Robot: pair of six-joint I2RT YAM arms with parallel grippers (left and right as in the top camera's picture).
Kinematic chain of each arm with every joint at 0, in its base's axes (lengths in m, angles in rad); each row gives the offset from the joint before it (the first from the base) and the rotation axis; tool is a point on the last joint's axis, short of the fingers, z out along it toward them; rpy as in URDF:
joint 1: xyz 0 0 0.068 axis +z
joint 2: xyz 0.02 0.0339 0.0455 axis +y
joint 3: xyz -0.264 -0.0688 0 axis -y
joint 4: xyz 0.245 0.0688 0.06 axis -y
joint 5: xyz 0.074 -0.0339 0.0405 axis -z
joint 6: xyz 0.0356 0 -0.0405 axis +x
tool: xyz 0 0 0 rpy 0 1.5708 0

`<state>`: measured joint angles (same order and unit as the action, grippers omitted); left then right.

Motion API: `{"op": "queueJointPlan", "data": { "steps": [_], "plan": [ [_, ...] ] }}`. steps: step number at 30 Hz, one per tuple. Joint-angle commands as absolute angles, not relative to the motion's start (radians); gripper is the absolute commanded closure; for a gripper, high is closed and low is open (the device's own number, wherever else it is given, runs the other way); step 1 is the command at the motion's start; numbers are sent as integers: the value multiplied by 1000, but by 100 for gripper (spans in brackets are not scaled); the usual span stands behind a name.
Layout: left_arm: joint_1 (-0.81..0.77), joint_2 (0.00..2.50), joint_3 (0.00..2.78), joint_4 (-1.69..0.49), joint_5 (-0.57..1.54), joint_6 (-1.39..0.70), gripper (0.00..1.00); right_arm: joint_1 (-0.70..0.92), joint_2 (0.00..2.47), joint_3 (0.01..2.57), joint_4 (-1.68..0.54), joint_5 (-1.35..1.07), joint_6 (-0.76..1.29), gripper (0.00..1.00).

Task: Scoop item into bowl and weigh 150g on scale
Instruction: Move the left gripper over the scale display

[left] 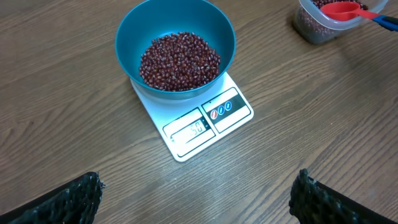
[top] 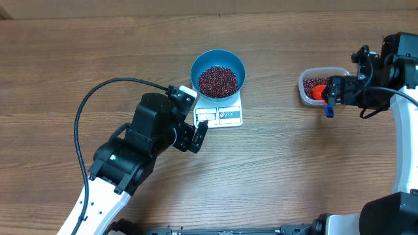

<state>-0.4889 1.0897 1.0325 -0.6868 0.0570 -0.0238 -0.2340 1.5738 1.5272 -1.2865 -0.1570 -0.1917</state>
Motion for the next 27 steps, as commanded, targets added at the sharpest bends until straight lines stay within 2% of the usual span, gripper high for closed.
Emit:
{"op": "queueJointPlan", "data": {
  "steps": [1, 15, 27],
  "plan": [
    [-484, 1093, 1031, -685, 68, -33, 0, -237, 1565, 1549, -1285, -159, -200, 0],
    [-485, 1158, 1031, -672, 75, -87, 0, -237, 1565, 1549, -1285, -159, -200, 0],
    [-493, 1477, 1031, -596, -101, -570, 0, -237, 1565, 1549, -1285, -159, -200, 0]
  ]
}}
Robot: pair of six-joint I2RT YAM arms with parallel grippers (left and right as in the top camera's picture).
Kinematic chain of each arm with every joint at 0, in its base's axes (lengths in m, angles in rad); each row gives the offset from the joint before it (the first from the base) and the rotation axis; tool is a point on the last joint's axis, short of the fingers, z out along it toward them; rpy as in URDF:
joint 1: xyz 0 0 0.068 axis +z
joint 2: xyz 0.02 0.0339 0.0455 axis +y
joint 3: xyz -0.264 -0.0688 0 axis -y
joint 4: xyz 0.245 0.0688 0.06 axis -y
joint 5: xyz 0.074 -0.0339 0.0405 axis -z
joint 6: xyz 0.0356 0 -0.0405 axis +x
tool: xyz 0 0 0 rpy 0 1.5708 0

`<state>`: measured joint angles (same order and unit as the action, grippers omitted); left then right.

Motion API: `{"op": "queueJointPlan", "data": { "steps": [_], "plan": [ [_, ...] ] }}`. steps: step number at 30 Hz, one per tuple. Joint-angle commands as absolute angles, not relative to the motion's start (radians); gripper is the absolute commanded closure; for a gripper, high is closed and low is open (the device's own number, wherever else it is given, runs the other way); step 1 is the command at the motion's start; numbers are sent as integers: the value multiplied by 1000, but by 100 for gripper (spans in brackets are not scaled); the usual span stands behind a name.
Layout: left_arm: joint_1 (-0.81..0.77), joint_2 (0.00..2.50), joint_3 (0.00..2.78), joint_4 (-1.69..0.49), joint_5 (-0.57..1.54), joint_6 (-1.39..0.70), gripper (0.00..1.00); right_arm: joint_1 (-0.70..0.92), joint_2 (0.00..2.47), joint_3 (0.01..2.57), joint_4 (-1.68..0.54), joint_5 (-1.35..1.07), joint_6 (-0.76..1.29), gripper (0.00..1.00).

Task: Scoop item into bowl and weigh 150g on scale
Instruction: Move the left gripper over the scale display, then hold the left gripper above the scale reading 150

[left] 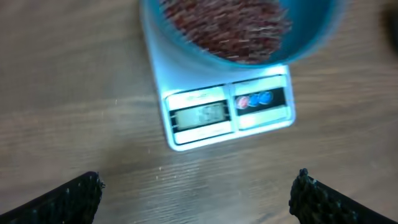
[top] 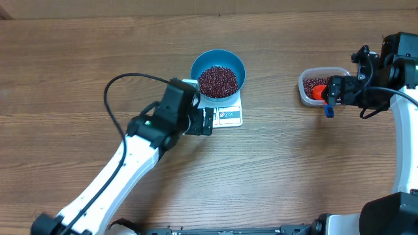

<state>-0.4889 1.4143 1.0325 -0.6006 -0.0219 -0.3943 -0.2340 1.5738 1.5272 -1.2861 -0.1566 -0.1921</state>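
A blue bowl [top: 218, 74] full of red beans stands on the white scale [top: 228, 116]. In the blurred left wrist view the bowl [left: 249, 31] sits at the top, with the scale [left: 261, 124] and its display [left: 202, 116] below it. My left gripper [top: 208, 122] is open at the scale's front left corner, its fingers [left: 68, 199] spread wide over bare table. My right gripper [top: 331, 96] is shut on the blue handle of a red scoop [top: 318, 92], which rests in the bean container [top: 307, 88].
The wooden table [top: 294, 170] stretches around the scale. The left arm's black cable [top: 114, 88] loops over the table at the left. The bean container stands at the far right, near my right arm.
My left arm has moved up and to the right, from below and left of the scale to its front left corner, and the wrist view now sits close over the display. The right gripper and scoop have not moved.
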Motion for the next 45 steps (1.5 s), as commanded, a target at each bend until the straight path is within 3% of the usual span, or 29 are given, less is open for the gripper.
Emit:
{"op": "queueJointPlan", "data": {
  "steps": [1, 14, 45],
  "plan": [
    [-499, 1492, 1031, -596, -101, -570, 0, -237, 1565, 1549, -1285, -159, -200, 0],
    [-596, 1549, 1031, -567, -143, -603, 0, -237, 1565, 1549, -1285, -159, -200, 0],
    [-598, 1549, 1031, -554, -138, -598, 0, -237, 1565, 1549, -1285, -159, -200, 0]
  ]
}}
